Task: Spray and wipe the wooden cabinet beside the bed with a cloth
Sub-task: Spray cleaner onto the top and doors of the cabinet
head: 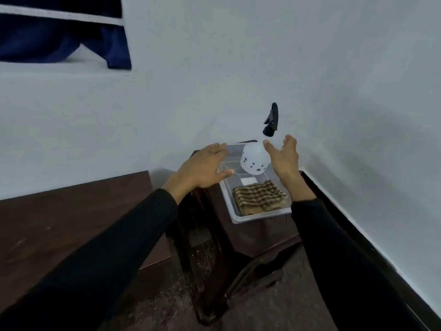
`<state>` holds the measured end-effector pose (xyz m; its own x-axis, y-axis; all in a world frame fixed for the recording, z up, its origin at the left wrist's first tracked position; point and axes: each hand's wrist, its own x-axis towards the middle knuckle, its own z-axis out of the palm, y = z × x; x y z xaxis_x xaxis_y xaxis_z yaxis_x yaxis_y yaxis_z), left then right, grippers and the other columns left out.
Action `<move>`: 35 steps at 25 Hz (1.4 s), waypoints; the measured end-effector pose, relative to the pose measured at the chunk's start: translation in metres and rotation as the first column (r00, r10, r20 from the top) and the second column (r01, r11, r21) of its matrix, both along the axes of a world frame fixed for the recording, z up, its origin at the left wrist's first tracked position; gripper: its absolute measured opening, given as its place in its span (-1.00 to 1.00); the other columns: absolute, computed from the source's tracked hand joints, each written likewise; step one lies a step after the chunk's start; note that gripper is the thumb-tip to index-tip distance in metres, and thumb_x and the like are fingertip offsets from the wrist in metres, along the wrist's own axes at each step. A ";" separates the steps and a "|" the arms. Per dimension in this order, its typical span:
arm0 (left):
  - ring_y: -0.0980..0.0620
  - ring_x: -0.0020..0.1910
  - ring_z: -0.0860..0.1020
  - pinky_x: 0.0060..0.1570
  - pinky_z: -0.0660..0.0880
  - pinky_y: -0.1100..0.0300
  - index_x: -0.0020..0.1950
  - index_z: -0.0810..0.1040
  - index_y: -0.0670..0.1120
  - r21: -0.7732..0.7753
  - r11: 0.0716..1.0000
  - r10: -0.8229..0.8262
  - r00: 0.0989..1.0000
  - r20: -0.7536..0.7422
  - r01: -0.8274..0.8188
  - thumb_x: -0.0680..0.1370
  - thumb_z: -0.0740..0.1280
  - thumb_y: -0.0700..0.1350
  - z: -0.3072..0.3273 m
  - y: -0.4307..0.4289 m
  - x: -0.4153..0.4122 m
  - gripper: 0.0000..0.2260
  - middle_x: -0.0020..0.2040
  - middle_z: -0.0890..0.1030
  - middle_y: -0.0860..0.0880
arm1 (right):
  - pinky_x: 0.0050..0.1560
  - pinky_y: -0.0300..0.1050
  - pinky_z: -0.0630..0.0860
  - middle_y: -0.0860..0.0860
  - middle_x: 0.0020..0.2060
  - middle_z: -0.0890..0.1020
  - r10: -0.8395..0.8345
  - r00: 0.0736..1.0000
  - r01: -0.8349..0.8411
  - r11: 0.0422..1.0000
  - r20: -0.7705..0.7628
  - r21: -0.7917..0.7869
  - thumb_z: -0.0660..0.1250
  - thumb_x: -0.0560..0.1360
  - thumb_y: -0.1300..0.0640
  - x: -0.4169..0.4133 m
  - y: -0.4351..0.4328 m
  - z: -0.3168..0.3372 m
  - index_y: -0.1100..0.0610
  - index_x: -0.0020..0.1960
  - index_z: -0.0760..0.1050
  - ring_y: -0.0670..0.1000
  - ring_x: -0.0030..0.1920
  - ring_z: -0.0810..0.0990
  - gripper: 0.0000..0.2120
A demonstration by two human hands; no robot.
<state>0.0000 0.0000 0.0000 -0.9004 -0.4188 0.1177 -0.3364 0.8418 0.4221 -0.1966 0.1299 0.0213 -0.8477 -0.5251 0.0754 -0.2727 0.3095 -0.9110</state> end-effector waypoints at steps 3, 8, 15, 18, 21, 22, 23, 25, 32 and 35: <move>-0.04 0.62 0.04 0.54 0.00 0.02 0.59 0.23 0.00 -0.127 0.992 -0.009 0.989 0.146 0.028 0.61 0.18 0.28 -0.005 -0.003 -0.021 -0.38 0.65 0.10 -0.08 | 0.28 -0.03 0.44 0.12 0.43 0.47 0.123 0.990 -0.123 0.992 0.064 0.006 0.41 0.58 -0.06 -0.014 -0.019 -0.008 0.13 0.59 0.15 0.12 0.39 0.48 -0.28; -0.08 0.61 0.06 0.54 -0.03 0.00 0.55 0.30 -0.01 -0.112 0.993 -0.005 0.973 0.230 0.031 0.61 0.21 0.24 -0.015 -0.006 -0.031 -0.42 0.63 0.13 -0.13 | 0.18 -0.04 0.47 -0.05 0.09 0.56 0.052 0.996 -0.053 0.999 -0.065 -0.001 0.46 0.51 -0.14 -0.021 -0.051 -0.017 0.13 0.36 0.43 0.05 0.17 0.56 -0.45; 0.00 0.62 -0.02 0.51 -0.13 0.17 0.63 0.13 -0.04 0.033 0.997 0.069 0.997 0.016 -0.069 0.64 0.16 0.25 -0.019 0.006 0.013 -0.35 0.66 0.04 -0.08 | -0.17 -0.18 0.49 0.14 -0.21 0.58 0.086 0.982 -0.146 0.908 -0.167 -0.393 0.50 0.50 0.08 0.014 -0.057 0.033 0.16 -0.02 0.51 0.02 -0.21 0.58 -0.78; 0.04 0.62 -0.01 0.50 -0.10 0.22 0.63 0.13 -0.05 0.088 0.977 0.196 0.980 -0.026 -0.193 0.63 0.17 0.27 -0.028 0.001 0.082 -0.33 0.65 0.07 -0.05 | -0.15 -0.34 0.51 -0.01 -0.31 0.58 0.198 0.960 -0.273 0.822 -0.199 -0.499 0.53 0.44 0.00 0.075 -0.044 0.077 -0.07 -0.01 0.61 -0.11 -0.31 0.60 -0.83; 0.06 0.61 0.05 0.46 -0.04 0.23 0.62 0.15 0.01 0.096 0.932 0.350 0.936 0.016 -0.350 0.62 0.17 0.28 -0.040 -0.019 0.182 -0.36 0.64 0.12 0.00 | -0.21 -0.40 0.50 -0.14 -0.40 0.57 0.396 0.903 -0.428 0.792 -0.167 -0.436 0.56 0.43 0.03 0.164 -0.026 0.085 -0.27 0.02 0.64 -0.17 -0.35 0.58 -0.75; 0.06 0.60 0.07 0.45 -0.01 0.22 0.61 0.15 0.04 0.099 0.903 0.418 0.908 0.018 -0.417 0.61 0.18 0.28 -0.046 -0.025 0.226 -0.36 0.64 0.13 0.01 | -0.28 -0.40 0.49 -0.14 -0.41 0.60 0.462 0.879 -0.470 0.801 -0.116 -0.372 0.57 0.41 0.02 0.201 -0.024 0.071 -0.22 -0.07 0.66 -0.19 -0.38 0.58 -0.82; 0.06 0.60 0.09 0.45 0.02 0.20 0.61 0.16 0.06 0.107 0.868 0.487 0.873 0.011 -0.485 0.61 0.18 0.28 -0.055 -0.028 0.269 -0.37 0.63 0.15 0.02 | -0.33 -0.39 0.48 -0.12 -0.42 0.61 0.521 0.853 -0.510 0.810 -0.044 -0.291 0.58 0.41 0.02 0.236 -0.021 0.049 -0.13 -0.15 0.65 -0.19 -0.40 0.58 -0.88; 0.04 0.59 0.14 0.49 0.09 0.12 0.59 0.21 0.06 0.139 0.784 0.610 0.792 0.014 -0.606 0.61 0.20 0.27 -0.077 -0.034 0.359 -0.39 0.62 0.20 0.02 | -0.33 -0.29 0.50 -0.06 -0.43 0.61 0.590 0.785 -0.556 0.805 0.188 -0.205 0.56 0.45 0.06 0.315 -0.013 -0.001 0.01 -0.17 0.63 -0.12 -0.41 0.57 -0.89; -0.01 0.59 0.15 0.48 0.23 -0.02 0.55 0.28 0.05 0.163 0.617 0.750 0.638 0.174 -0.770 0.59 0.30 0.16 -0.130 -0.048 0.550 -0.45 0.60 0.24 -0.02 | -0.26 -0.10 0.60 0.08 -0.03 0.65 0.465 0.550 -0.603 0.796 0.694 -0.055 0.41 0.53 0.37 0.510 -0.013 -0.121 0.12 0.19 0.55 0.11 -0.24 0.72 -0.72; 0.00 0.60 0.13 0.47 0.22 -0.01 0.57 0.24 0.06 0.190 0.612 0.737 0.641 0.212 -0.767 0.59 0.31 0.15 -0.137 -0.044 0.559 -0.42 0.61 0.22 -0.01 | -0.33 -0.12 0.58 0.07 0.06 0.67 0.452 0.560 -0.630 0.777 0.694 0.001 0.37 0.55 0.39 0.541 -0.027 -0.128 0.10 0.22 0.54 0.05 -0.34 0.68 -0.69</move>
<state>0.5590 -0.0442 -0.1375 -0.2549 -0.9540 -0.1578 -0.8571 0.1474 0.4936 0.3441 0.1027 -0.1068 -0.1842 -0.8245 -0.5351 0.1432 0.5161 -0.8445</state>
